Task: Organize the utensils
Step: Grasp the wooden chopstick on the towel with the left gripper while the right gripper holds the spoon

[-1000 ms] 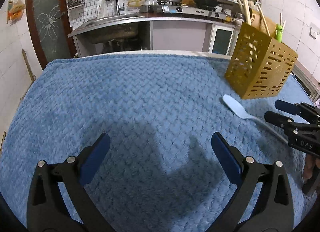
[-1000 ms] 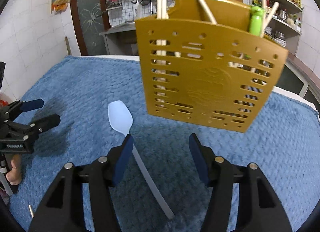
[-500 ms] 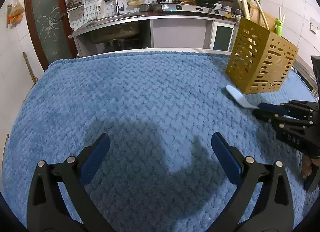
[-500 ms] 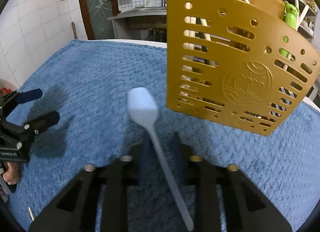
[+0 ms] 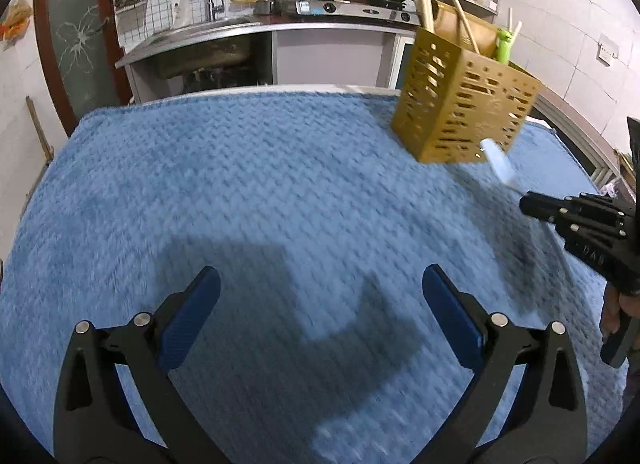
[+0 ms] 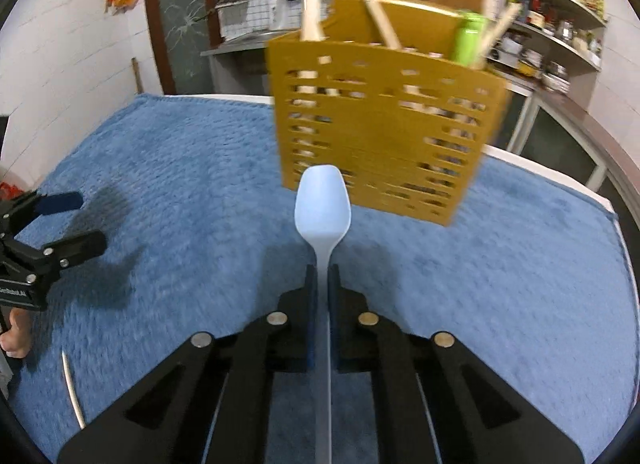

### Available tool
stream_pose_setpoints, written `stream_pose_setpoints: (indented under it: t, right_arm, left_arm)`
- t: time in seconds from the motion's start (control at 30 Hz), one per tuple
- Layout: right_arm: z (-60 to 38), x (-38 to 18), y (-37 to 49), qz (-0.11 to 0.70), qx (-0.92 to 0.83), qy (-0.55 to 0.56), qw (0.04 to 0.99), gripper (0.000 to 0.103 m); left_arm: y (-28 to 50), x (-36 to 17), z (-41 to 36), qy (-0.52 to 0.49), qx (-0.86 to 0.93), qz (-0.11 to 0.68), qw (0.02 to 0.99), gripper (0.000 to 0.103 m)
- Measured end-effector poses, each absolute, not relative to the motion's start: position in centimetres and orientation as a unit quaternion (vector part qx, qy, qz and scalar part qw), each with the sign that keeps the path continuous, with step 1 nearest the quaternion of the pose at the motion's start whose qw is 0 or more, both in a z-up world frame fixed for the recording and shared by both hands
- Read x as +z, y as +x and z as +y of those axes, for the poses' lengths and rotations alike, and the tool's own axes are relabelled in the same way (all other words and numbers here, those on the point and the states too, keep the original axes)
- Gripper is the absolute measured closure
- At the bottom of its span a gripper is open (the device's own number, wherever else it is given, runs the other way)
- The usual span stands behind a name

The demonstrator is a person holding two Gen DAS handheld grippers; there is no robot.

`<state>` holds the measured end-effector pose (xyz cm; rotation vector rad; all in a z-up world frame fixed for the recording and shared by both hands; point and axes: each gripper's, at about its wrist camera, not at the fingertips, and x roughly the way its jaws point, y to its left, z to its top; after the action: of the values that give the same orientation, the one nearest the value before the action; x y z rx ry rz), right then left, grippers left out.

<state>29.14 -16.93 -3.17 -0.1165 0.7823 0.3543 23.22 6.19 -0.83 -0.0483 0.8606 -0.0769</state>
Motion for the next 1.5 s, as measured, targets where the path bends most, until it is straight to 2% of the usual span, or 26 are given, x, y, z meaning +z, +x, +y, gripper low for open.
stream_pose_setpoints:
  t: [0.5,0.57,0.67,0.73,0.93,1.03,1.17,1.3,1.5]
  right_arm:
    - [-24.3,-4.6,25.1,0.375,0.118,-0.063,0.917,0.097]
    - [-24.8,-4.6,24.7,0.373,0.117,-0.059,0.919,0.097]
    - [-25.5,-4.7,24.3,0.366,0.121,-0.05,0.921,0.097]
    - [-25.9,-4.9,24.3,0.364,0.123,-0.043,0.922,0.097]
    - [-26.8,-5.4,24.2,0.363,0.12,-0.022,0.924,0.097]
    - [-27.4,-5.2,24.1,0.36,0.115,-0.01,0.926,0.097]
    - [-27.6,-5.2,24.2,0.36,0.112,-0.001,0.926,0.097]
    - [-27.4,-5.4,24.5,0.365,0.112,-0.002,0.924,0.097]
    - [-26.8,-5.7,25.0,0.382,0.104,-0.005,0.918,0.097]
  left_arm:
    - [13.7,-1.7,2.1,-0.06,0.053,0.441,0.894,0.006]
    - [12.9,-2.0,1.6,-0.07,0.078,0.449,0.887,0.009]
    - [12.1,-2.9,1.3,-0.096,0.104,0.473,0.87,0.024]
    - [12.0,-3.4,1.0,-0.107,0.107,0.485,0.861,0.042]
    - [12.9,-3.7,-0.6,-0.077,0.145,0.504,0.848,0.063]
    - [13.7,-3.5,-1.4,-0.062,0.138,0.514,0.844,0.083]
    - [14.7,-3.4,-2.1,-0.05,0.124,0.525,0.841,0.088]
    - [16.3,-3.2,-1.7,-0.052,0.106,0.528,0.841,0.099]
    - [18.3,-2.9,-0.8,-0.071,0.067,0.533,0.841,0.099]
